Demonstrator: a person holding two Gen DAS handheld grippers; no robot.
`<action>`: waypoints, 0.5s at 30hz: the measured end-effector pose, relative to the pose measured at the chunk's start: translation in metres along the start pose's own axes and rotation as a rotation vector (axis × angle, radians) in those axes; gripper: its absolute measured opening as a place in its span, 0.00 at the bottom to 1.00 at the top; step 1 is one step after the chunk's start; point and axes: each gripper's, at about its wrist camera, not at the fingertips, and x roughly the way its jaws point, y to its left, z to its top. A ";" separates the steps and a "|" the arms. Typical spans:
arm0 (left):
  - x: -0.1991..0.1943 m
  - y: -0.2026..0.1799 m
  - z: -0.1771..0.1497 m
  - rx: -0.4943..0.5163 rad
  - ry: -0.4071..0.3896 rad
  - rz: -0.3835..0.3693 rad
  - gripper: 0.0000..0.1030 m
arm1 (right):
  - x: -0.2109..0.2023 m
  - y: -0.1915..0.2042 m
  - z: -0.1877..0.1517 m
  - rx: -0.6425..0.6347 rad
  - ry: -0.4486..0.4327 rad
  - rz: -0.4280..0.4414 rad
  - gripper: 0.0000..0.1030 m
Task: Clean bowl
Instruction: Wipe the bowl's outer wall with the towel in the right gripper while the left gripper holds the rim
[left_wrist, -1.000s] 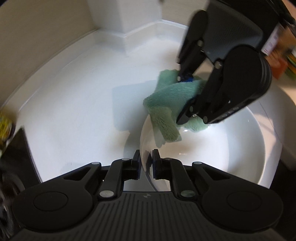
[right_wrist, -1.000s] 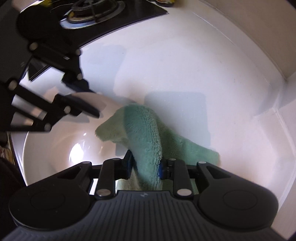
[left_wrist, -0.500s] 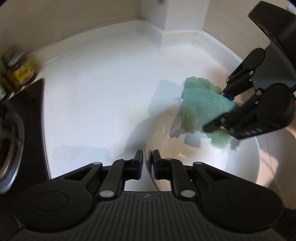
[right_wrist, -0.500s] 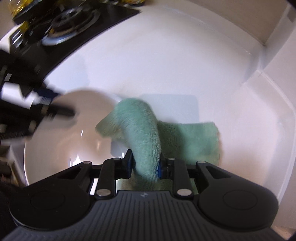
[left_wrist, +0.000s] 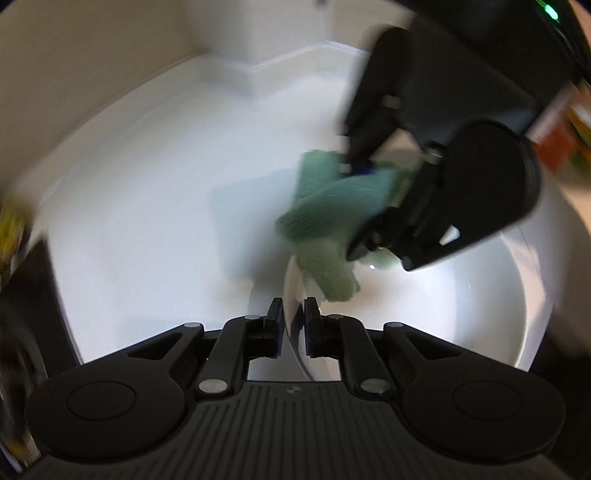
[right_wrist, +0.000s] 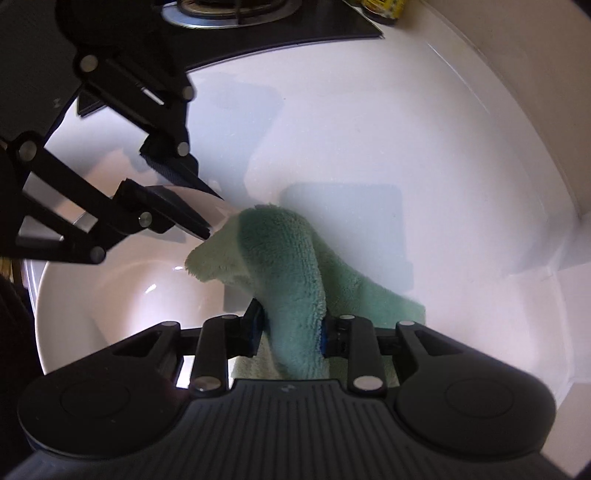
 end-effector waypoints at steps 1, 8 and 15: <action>-0.003 0.001 -0.004 -0.047 -0.003 0.017 0.25 | 0.000 -0.004 -0.003 0.044 -0.009 0.011 0.23; -0.012 -0.006 -0.025 -0.185 -0.027 0.070 0.25 | -0.007 -0.008 -0.030 0.215 -0.054 -0.003 0.20; 0.010 0.014 -0.002 -0.048 -0.021 0.076 0.13 | -0.009 -0.003 -0.047 0.235 -0.059 0.058 0.19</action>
